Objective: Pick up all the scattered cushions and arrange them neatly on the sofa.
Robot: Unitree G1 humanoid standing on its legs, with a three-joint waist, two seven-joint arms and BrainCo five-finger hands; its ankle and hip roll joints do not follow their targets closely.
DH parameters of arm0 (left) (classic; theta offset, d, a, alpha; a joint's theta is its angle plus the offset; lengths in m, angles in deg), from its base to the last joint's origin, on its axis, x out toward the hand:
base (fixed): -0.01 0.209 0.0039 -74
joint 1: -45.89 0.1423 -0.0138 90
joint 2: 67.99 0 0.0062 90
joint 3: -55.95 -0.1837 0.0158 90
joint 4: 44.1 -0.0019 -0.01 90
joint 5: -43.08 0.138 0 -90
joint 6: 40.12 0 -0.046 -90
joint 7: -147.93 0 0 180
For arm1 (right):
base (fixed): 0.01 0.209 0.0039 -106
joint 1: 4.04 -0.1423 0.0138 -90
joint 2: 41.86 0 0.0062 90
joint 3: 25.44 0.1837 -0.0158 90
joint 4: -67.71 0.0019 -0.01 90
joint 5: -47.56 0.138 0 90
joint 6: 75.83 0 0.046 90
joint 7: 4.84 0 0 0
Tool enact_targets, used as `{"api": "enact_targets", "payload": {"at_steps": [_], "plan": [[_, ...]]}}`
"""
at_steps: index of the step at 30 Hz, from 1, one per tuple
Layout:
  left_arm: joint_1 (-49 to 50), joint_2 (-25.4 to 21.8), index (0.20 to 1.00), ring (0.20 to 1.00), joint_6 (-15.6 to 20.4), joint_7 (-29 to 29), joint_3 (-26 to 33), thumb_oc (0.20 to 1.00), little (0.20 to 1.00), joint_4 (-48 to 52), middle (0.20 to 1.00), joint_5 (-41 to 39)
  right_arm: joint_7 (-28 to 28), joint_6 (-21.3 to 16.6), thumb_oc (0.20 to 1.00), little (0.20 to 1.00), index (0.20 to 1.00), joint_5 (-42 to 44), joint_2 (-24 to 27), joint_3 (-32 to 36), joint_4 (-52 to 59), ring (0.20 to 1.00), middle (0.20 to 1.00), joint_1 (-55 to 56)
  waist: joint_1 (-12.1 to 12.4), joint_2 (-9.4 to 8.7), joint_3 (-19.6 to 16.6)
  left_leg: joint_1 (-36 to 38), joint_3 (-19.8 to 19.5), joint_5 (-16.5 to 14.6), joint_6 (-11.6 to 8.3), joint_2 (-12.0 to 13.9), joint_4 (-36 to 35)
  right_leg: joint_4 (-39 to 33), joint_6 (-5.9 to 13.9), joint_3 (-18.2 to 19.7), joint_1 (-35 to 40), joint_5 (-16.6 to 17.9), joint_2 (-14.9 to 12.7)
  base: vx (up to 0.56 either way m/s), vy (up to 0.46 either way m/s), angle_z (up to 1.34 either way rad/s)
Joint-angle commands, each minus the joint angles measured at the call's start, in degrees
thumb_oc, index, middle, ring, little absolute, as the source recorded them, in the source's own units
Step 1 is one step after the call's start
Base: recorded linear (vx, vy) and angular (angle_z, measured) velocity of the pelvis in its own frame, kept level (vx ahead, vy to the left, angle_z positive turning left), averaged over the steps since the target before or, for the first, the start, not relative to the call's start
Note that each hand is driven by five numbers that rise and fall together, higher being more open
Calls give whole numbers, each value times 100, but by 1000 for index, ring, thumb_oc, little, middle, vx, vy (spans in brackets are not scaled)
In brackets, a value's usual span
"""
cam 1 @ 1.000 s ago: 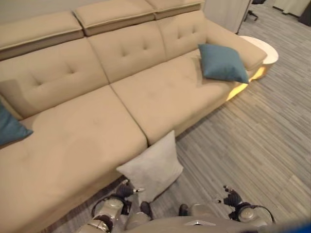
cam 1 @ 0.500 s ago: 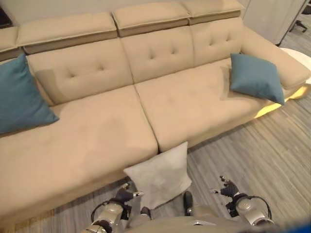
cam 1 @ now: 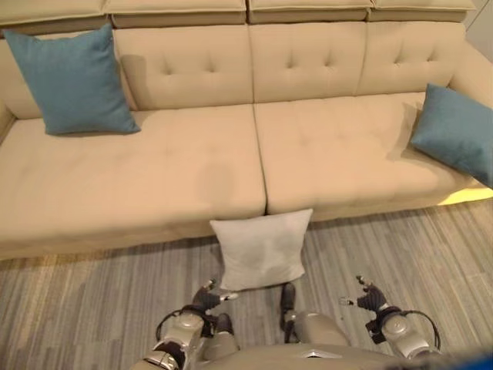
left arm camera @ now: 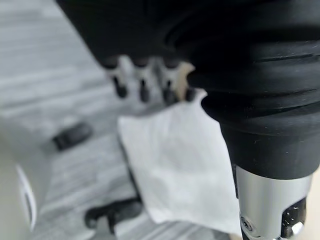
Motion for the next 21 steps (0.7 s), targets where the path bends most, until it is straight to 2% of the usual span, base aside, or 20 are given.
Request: {"api": "enact_targets", "payload": {"at_steps": [1, 4, 5, 9, 11, 12, 17, 18, 20, 21], "plan": [[-14, -269, 1000, 1000, 264, -126, 104, 1000, 1000, 509, 1000, -51, -149, -137, 1000, 1000, 1000, 170, 83, 58, 283, 1000, 1000, -120, -13, -167, -39, -733, -100, 43, -97, 18, 562, 395, 477, 207, 742, -874, -295, -56, 36, -22], [-143, -427, 1000, 1000, 364, -259, 162, 1000, 1000, 860, 1000, -155, -227, -183, 1000, 1000, 1000, 304, 117, 135, 471, 1000, 1000, -232, 7, -182, 116, -878, -25, 4, -69, 7, 650, 546, 509, 284, 484, -841, -337, -120, 30, -3], [-327, -558, 1000, 1000, 456, -414, 197, 1000, 1000, 1216, 1000, -272, -316, -231, 1000, 1000, 1000, 472, 160, 211, 604, 1000, 1000, -404, 15, -172, 306, -1103, 1, 9, -57, 2, 742, 708, 507, 359, 159, -790, -369, -184, 32, -6], [-962, -786, 1000, 1000, 665, -851, 262, 1000, 1000, 1555, 1000, -512, -585, -352, 1000, 1000, 1000, 842, 227, 262, 679, 1000, 1000, -994, 43, -130, 642, -1744, 39, -7, -32, 22, 1036, 1093, 503, 456, -609, -735, -432, -212, 6, -26], [-1402, -900, 1000, 1000, 781, -1113, 292, 1000, 1000, 1621, 1000, -686, -751, -426, 1000, 1000, 1000, 1070, 272, 262, 644, 1000, 1000, -1443, 48, -83, 790, -2171, 50, 9, -9, 70, 1223, 1315, 484, 511, -1063, -724, -459, -125, -23, -14], [-1607, -956, 1000, 1000, 827, -1229, 299, 1000, 1000, 1629, 1000, -787, -825, -465, 1000, 1000, 1000, 1192, 299, 260, 645, 1000, 1000, -1650, 49, -69, 863, -2313, 4, -117, -57, 92, 1344, 1483, 519, 541, -1226, -852, -478, -48, -27, -14], [-2510, -1319, 1000, 1000, 1004, -1531, 301, 1000, 1000, 1574, 1000, -1130, -1149, -673, 1000, 1000, 1000, 1520, 568, 154, 636, 1000, 1000, -2802, 47, 34, 1086, -3435, -101, -103, -53, 247, 1898, 2076, 499, 594, -2354, -924, -506, -100, -38, -9], [-2512, -1319, 1000, 1000, 1005, -1530, 301, 1000, 1000, 1573, 1000, -1130, -1148, -674, 1000, 1000, 1000, 1520, 568, 154, 634, 1000, 1000, -2804, 46, 35, 1081, -3445, -102, -105, -53, 248, 1903, 2080, 498, 594, -2363, -925, -506, -109, -50, 3], [-3081, -1592, 1000, 1000, 1043, -1699, 300, 1000, 1000, 1369, 1000, -1210, -1300, -771, 1000, 1000, 1000, 1640, 842, 63, 463, 1000, 1000, -3589, 65, 95, 1180, -4248, -209, -102, -70, 394, 2318, 2530, 487, 625, -3169, -963, -524, -102, -72, 3], [-3083, -1592, 1000, 1000, 1044, -1699, 300, 1000, 1000, 1367, 1000, -1210, -1299, -773, 1000, 1000, 1000, 1641, 842, 63, 460, 1000, 1000, -3592, 64, 96, 1174, -4261, -211, -104, -70, 396, 2326, 2535, 486, 624, -3180, -965, -524, -57, -40, 2]]}}
